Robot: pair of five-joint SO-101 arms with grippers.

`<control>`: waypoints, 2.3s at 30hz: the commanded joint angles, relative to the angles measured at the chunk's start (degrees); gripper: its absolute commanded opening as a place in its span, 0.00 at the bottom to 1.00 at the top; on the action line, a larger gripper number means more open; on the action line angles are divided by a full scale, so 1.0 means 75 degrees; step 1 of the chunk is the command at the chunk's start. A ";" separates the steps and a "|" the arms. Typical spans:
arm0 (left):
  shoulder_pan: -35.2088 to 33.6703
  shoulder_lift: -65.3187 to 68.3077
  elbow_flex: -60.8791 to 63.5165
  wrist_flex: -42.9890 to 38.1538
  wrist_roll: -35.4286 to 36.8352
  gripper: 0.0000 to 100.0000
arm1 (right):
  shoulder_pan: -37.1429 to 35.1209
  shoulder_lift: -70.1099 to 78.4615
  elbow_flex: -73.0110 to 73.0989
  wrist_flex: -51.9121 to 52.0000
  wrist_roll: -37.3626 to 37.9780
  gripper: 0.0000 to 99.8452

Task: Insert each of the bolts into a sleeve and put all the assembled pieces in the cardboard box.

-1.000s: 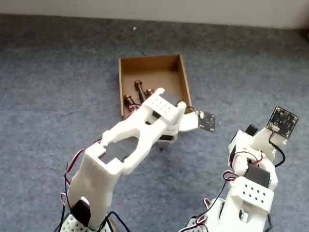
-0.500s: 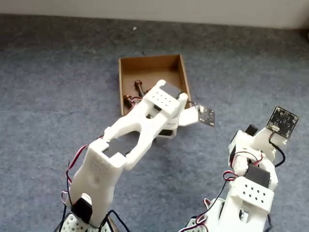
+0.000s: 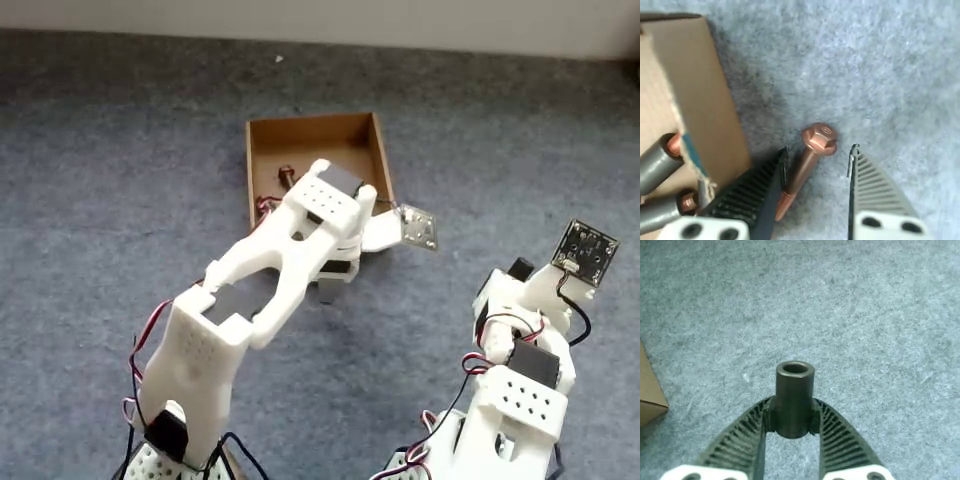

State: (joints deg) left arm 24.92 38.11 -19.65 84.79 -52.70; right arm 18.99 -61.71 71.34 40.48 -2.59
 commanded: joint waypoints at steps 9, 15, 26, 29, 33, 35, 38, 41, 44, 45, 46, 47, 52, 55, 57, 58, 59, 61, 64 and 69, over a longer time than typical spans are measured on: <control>-0.0381 -0.0041 0.0826 -0.1453 -0.0059 0.14 | 0.0018 -0.0182 -0.0100 -0.0182 0.0094 0.01; -0.0416 -0.0076 0.0815 -0.1442 -0.0059 0.06 | 0.0018 -0.0182 -0.0100 -0.0182 0.0094 0.01; -0.0744 -0.0041 0.0791 -0.1500 -0.0070 0.21 | 0.0018 -0.0182 -0.0100 -0.0182 0.0094 0.01; -0.0873 -0.0029 0.0779 -0.1629 -0.0105 0.18 | 0.0018 -0.0182 -0.0100 -0.0182 0.0094 0.01; -0.0873 -0.0029 0.0838 -0.1664 -0.0457 0.13 | 0.0018 -0.0182 -0.0100 -0.0182 0.0094 0.01; -0.0862 -0.0029 0.0838 -0.1664 -0.0481 0.10 | 0.0018 -0.0182 -0.0100 -0.0182 0.0094 0.01; -0.0862 -0.0029 0.0838 -0.1664 -0.0481 0.06 | 0.0018 -0.0182 -0.0100 -0.0182 0.0094 0.01; -0.0850 -0.0029 0.0838 -0.1618 -0.0481 0.04 | 0.0018 -0.0182 -0.0100 -0.0182 0.0094 0.01; -0.0674 -0.0088 0.0838 -0.1254 -0.0469 0.03 | 0.0018 -0.0182 -0.0100 -0.0182 0.0094 0.01; -0.0557 -0.0100 0.0838 -0.1020 -0.0457 0.01 | 0.0018 -0.0182 -0.0100 -0.0182 0.0094 0.01; -0.0416 -0.0111 0.0779 -0.0727 -0.0457 0.01 | 0.0018 -0.0182 -0.0100 -0.0182 0.0094 0.01; -0.0252 -0.0123 0.0744 -0.0422 -0.0445 0.00 | 0.0018 -0.0182 -0.0100 -0.0182 0.0094 0.01; 0.0088 -0.0744 0.0615 0.0164 -0.0176 0.00 | 0.0018 -0.0182 -0.0100 -0.0182 0.0094 0.01; 0.0076 -0.1307 0.0615 0.0129 0.0492 0.00 | 0.0018 -0.0182 -0.0123 -0.0170 0.0094 0.01; 0.0053 -0.1659 0.0627 0.0164 0.0809 0.00 | 0.0006 -0.0182 -0.0123 -0.0147 0.0094 0.01; 0.0041 -0.1811 0.0627 0.0164 0.1055 0.00 | -0.0029 -0.0182 -0.0123 -0.0147 0.0094 0.01; 0.0029 -0.1952 0.0627 0.0164 0.1325 0.00 | -0.0111 -0.0182 -0.0123 -0.0135 0.0094 0.01; 0.0006 -0.2198 0.0639 0.0164 0.1782 0.00 | -0.0287 -0.0182 -0.0123 -0.0123 0.0094 0.01; 0.0006 -0.2573 0.0662 0.0188 0.2391 0.00 | -0.0592 -0.0193 -0.0123 0.0111 0.0094 0.01; 0.0088 -0.3757 0.1401 -0.0152 0.3282 0.00 | -0.1026 -0.0498 -0.0275 0.0463 0.0094 0.01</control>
State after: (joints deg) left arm 25.10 19.38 -11.65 85.76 -33.45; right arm 13.80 -62.42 71.34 43.65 -2.59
